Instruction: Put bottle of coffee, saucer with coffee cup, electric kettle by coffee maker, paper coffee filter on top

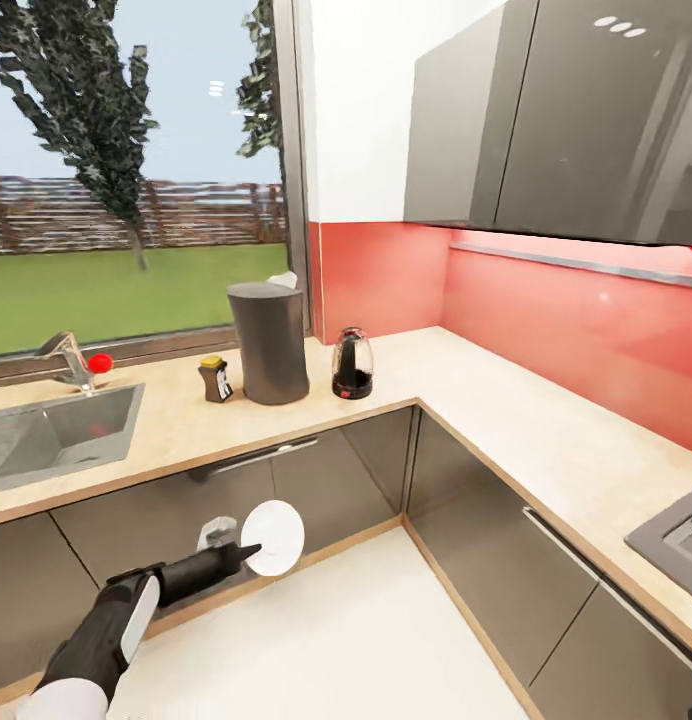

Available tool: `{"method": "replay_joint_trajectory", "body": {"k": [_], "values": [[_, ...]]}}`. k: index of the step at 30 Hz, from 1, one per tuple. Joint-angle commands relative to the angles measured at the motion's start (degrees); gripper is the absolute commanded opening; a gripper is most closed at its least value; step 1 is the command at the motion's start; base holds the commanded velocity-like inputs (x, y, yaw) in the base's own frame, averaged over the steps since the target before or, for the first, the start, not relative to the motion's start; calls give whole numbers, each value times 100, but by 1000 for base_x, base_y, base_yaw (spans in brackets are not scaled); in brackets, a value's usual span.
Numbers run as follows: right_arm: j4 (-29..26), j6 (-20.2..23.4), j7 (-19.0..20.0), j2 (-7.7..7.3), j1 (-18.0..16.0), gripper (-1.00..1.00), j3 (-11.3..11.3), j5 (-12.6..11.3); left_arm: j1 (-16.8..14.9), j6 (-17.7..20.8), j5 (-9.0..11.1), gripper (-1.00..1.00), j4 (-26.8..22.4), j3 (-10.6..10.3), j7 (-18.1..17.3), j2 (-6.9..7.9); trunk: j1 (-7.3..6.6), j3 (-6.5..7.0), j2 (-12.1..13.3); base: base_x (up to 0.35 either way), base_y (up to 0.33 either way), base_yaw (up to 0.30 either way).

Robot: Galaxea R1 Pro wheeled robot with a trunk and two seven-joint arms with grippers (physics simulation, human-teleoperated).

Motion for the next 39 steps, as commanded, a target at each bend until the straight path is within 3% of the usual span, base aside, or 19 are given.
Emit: {"method": "replay_joint_trajectory", "body": {"k": [1, 4, 7, 8, 10, 13, 14, 16, 17, 19, 21, 26, 29, 39], "values": [[-13, 32, 19, -3, -1, 100, 10, -18, -92, 197, 43, -100, -97, -8, 2, -65, 3, -16, -12, 0, 0, 277], [-13, 30, 19, -3, -1, 100, 10, -18, -300, 614, 206, -100, -298, -23, 0, -195, 3, -24, -12, 0, 0, 277], [-13, 31, 19, -3, -1, 100, 10, -18, -570, 1040, 516, -100, -464, -29, 0, -306, 3, -33, -12, 0, 0, 277], [-13, 31, 19, -3, -1, 100, 10, -18, -828, 1483, 969, -100, -524, -30, 0, -346, 3, -36, -12, 0, 0, 277], [-13, 30, 19, -3, -1, 100, 10, -18, -924, 1687, 1252, -100, -534, -31, 1, -350, 3, -42, -12, 0, 0, 277], [-13, 30, 19, -3, -1, 100, 10, -23, -1061, 1928, 2008, -100, -541, -20, 8, -319, 3, -50, -12, 0, 0, 277], [-16, 29, 19, -3, -1, 100, 10, -26, -1074, 1961, 2462, -100, -511, 16, 29, -313, 3, -53, -12, 0, 0, 277], [-14, 29, 19, -3, -1, 100, 10, -27, -1052, 1937, 2758, -100, -459, 105, 86, -320, 3, -58, -12, 0, 0, 277], [-18, 29, 19, -3, -1, 100, 10, -32, -1041, 1919, 2869, -100, -447, 277, 172, -343, 3, -60, -12, 0, 0, 277], [-21, 36, 23, 3, -1, 100, 9, -42, -1036, 1904, 2975, -100, -441, 675, 436, -426, 3, -63, -12, 0, 0, 167], [-22, 39, 42, 7, -1, 100, 10, -41, -1019, 1888, 3020, -100, -440, 935, 738, -495, 3, -63, -12, 0, 0, 51], [-22, 38, 63, 49, -1, 100, 17, -37, -992, 1731, 3042, -100, -447, 1207, 1132, -513, 3, -64, -12, 0, 0, 11], [-22, 32, 63, 131, -1, 100, 12, -29, -988, 1670, 3048, -100, -513, 1250, 1231, -510, 3, -64, -12, 0, 0, 1], [-14, 45, 45, 147, -1, 100, 9, -21, -989, 1644, 3043, -100, -527, 1253, 1258, -510, 3, -64, -12, 225, -3, 41]]}}
